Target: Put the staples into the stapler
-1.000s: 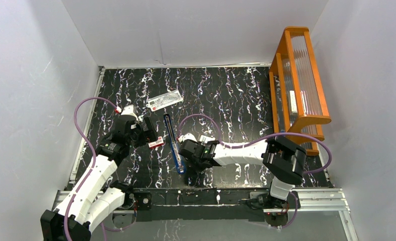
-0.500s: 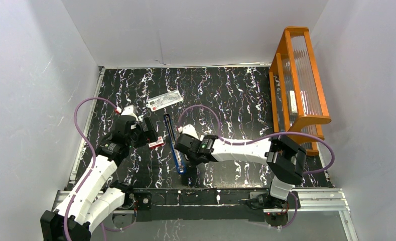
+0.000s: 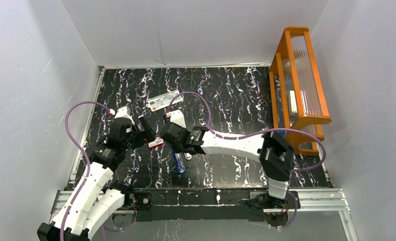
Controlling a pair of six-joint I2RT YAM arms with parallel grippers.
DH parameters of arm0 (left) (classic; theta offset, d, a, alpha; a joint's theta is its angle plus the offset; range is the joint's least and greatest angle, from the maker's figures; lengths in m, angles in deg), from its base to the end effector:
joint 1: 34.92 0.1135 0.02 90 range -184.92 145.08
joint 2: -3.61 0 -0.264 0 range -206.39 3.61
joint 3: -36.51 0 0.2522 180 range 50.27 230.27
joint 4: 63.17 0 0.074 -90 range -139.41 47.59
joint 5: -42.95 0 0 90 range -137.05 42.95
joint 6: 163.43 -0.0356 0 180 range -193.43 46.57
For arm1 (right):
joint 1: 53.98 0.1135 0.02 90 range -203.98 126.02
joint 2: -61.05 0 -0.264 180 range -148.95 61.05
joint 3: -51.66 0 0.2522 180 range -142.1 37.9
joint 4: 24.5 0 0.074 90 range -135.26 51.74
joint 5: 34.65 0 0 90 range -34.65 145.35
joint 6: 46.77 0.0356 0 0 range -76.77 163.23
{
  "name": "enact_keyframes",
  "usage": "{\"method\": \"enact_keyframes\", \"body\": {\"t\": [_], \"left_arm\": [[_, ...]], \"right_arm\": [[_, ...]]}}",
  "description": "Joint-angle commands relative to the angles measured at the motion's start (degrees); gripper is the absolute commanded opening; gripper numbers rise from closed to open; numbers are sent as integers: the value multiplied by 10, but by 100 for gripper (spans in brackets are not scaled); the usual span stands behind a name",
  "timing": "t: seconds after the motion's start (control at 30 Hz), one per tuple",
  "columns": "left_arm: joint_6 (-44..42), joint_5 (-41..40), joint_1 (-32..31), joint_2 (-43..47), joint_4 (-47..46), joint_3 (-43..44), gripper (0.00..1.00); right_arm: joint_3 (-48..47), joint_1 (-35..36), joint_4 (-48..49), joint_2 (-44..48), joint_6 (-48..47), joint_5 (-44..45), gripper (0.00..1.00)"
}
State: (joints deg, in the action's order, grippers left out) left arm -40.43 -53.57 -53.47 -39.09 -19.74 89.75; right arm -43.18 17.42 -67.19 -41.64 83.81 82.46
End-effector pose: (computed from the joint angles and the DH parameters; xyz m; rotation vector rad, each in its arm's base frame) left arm 0.1584 -0.0489 0.2793 -0.3391 2.1412 -0.4016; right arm 0.1414 0.3692 0.2550 -0.4289 2.3212 0.3820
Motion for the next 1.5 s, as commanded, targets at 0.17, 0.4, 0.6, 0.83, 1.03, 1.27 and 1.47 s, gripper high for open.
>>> {"method": "enact_keyframes", "body": {"t": [0.17, 0.4, 0.6, 0.83, 1.03, 1.27, 1.47], "left_arm": [[76, -21, 1, 24, 26, -1, 94], [131, -132, 1, 25, 90, 8, 93], [139, -141, 1, 30, 91, 2, 94], [135, -147, 0, 16, 88, -5, 94], [135, -147, 1, 11, 84, -8, 94], [135, -145, 1, 11, 83, -10, 94], [134, -143, 1, 11, 80, -11, 94]], "right_arm": [[-51, 7, 15, -59, -7, 32, 22], [-53, 7, 25, -75, -13, 22, 22], [-61, 6, 30, -89, -28, 25, 22], [-65, 6, 32, -100, -32, 21, 22], [-65, 5, 32, -103, -39, 22, 23], [-62, 4, 31, -104, -39, 22, 23], [-55, 4, 33, -101, -38, 20, 22]]}}
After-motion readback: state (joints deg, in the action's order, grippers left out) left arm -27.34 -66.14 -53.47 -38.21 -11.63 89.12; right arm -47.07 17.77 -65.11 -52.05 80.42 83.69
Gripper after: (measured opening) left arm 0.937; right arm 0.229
